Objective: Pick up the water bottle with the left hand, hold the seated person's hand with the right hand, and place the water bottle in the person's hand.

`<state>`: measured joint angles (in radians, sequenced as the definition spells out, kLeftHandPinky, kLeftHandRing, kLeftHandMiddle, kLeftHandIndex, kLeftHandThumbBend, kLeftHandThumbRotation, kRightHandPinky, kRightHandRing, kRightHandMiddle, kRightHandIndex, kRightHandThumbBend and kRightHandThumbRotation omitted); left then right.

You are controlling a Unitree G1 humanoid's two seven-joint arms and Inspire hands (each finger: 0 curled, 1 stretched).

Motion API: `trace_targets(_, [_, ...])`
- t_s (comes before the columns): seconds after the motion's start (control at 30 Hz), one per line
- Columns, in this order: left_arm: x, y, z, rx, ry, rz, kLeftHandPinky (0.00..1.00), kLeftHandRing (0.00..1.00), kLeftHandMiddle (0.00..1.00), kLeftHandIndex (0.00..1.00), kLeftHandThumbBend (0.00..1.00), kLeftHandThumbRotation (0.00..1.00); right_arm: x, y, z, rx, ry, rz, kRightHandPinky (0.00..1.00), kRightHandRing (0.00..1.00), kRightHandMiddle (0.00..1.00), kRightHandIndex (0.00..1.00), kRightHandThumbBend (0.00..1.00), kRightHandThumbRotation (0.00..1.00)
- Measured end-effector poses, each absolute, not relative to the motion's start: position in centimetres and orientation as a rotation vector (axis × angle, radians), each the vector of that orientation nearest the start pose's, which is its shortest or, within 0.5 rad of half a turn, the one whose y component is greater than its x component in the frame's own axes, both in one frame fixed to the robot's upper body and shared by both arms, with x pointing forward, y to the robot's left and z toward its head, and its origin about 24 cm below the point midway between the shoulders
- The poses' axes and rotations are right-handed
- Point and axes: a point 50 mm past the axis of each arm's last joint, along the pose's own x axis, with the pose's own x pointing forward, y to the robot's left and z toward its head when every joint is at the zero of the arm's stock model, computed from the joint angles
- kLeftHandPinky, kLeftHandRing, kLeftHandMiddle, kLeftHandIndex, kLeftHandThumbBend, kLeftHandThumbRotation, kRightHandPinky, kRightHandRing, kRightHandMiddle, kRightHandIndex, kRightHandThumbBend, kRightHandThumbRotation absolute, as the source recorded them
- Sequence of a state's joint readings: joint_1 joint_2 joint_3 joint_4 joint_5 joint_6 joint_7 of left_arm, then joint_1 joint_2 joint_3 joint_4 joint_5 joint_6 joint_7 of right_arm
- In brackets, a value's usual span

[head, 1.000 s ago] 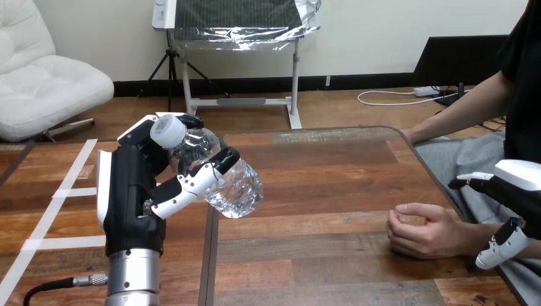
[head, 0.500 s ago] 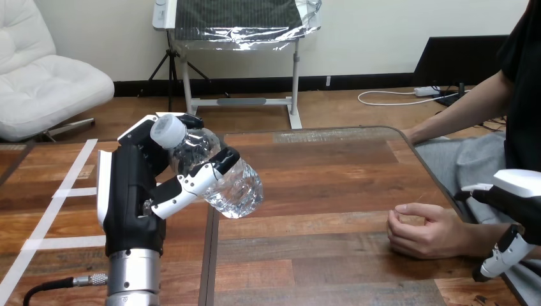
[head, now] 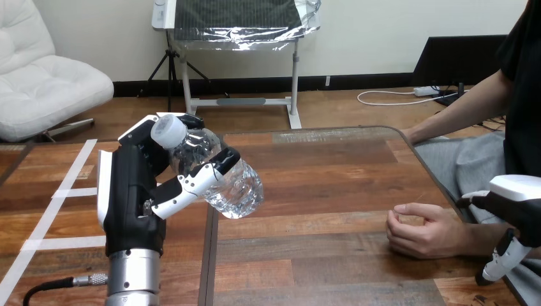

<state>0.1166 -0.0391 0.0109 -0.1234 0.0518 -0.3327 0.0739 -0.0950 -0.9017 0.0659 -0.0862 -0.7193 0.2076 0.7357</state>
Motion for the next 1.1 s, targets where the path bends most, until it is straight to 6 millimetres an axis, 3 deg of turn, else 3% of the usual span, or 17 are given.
trace_targets(0.33, [22.5, 15.6, 7.4, 0.012, -0.344, 0.119, 0.46, 0.43, 0.46, 0.48, 0.63, 0.0, 26.6, -28.3, 10.5, -1.57, 0.592, 0.45, 0.87, 0.94, 0.94, 0.9, 0.69, 0.02])
trace_targets(1.1, [22.5, 15.7, 7.4, 0.013, -0.343, 0.118, 0.45, 0.44, 0.46, 0.48, 0.63, 0.0, 28.2, -28.7, 9.3, -1.637, 0.656, 0.451, 0.83, 0.91, 0.92, 0.88, 0.67, 0.0])
